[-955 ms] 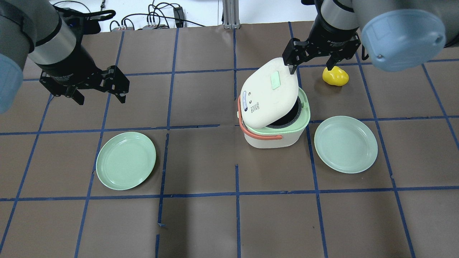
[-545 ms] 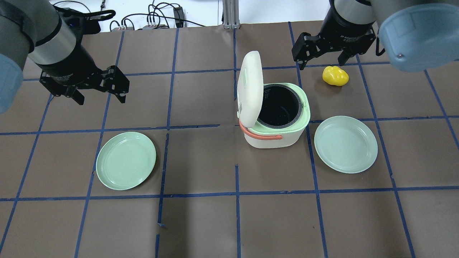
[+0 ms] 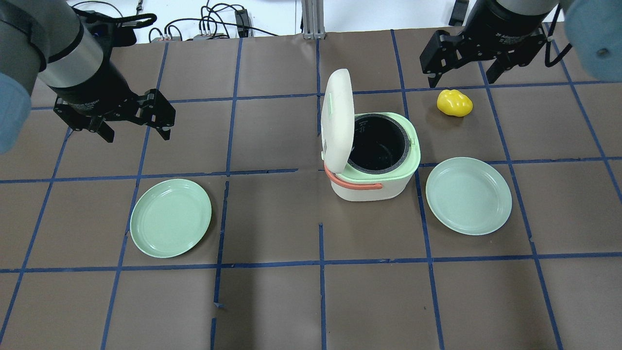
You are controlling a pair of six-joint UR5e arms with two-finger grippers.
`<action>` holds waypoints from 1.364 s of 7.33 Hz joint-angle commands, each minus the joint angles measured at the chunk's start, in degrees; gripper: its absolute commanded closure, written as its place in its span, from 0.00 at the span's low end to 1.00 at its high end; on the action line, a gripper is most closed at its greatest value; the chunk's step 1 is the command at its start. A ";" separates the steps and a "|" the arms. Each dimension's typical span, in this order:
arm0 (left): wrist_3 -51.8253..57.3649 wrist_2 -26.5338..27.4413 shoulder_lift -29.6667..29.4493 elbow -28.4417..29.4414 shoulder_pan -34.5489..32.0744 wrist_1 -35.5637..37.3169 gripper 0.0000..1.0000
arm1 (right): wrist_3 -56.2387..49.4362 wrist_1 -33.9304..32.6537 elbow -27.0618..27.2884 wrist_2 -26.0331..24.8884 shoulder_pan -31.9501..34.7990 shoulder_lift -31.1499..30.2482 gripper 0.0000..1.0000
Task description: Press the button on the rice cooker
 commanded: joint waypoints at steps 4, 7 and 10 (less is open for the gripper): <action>0.00 0.00 0.00 0.00 0.00 0.04 0.00 | 0.12 0.04 1.22 0.06 -0.57 0.41 0.01; 0.00 0.00 0.00 0.00 0.00 0.04 0.00 | 0.12 -2.31 2.71 0.23 -0.57 0.94 0.01; 0.00 0.00 0.00 0.00 0.00 0.04 0.00 | 0.12 -3.03 3.42 0.32 -0.48 1.03 0.01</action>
